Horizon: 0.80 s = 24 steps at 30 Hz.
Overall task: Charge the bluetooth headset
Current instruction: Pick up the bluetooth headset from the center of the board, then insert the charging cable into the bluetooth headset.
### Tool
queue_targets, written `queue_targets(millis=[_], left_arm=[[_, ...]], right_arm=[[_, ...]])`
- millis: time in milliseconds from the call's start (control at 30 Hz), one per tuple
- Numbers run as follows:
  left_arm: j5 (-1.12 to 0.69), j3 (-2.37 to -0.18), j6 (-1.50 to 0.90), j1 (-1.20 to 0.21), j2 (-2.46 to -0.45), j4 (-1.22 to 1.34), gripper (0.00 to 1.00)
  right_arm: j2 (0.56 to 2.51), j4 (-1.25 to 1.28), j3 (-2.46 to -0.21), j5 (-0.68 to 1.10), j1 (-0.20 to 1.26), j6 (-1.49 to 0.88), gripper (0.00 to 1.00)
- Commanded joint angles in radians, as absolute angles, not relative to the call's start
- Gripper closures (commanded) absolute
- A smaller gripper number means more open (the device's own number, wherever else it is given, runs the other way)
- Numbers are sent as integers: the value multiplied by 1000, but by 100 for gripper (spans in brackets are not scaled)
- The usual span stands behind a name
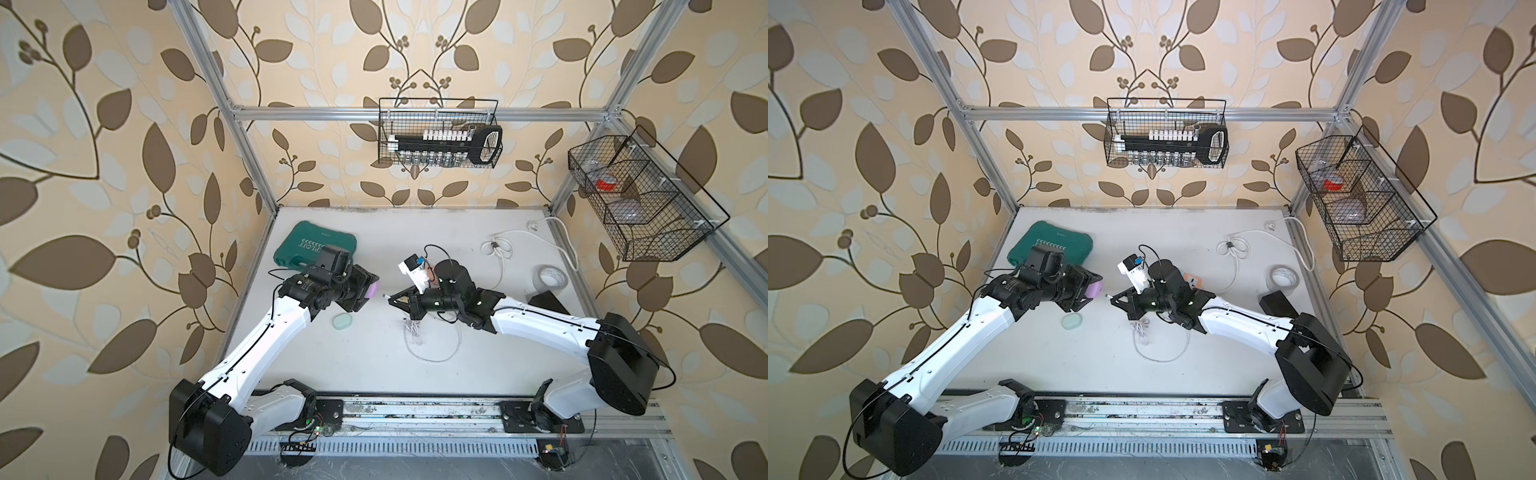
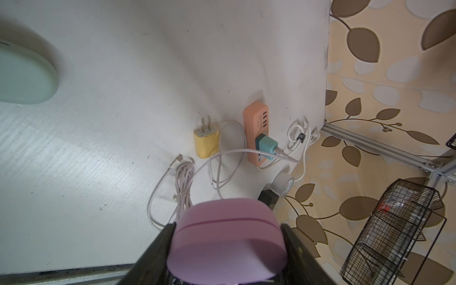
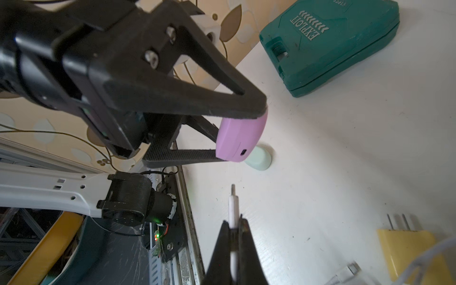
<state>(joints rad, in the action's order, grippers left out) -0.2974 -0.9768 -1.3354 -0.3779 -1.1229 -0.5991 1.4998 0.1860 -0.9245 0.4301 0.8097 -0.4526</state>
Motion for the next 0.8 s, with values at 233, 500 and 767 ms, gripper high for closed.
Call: queue_targets(millis=[233, 500, 767], left_arm=[[-316, -969, -1338, -367, -1066, -578, 63], [-318, -963, -1338, -367, -1046, -568, 64], [-317, -962, -1337, -367, -1048, -560, 64]], right_arm=[[1547, 300, -966, 439, 810, -542, 100], [1587, 417, -951, 492, 791, -638, 100], [1600, 443, -947, 509, 789, -652, 100]])
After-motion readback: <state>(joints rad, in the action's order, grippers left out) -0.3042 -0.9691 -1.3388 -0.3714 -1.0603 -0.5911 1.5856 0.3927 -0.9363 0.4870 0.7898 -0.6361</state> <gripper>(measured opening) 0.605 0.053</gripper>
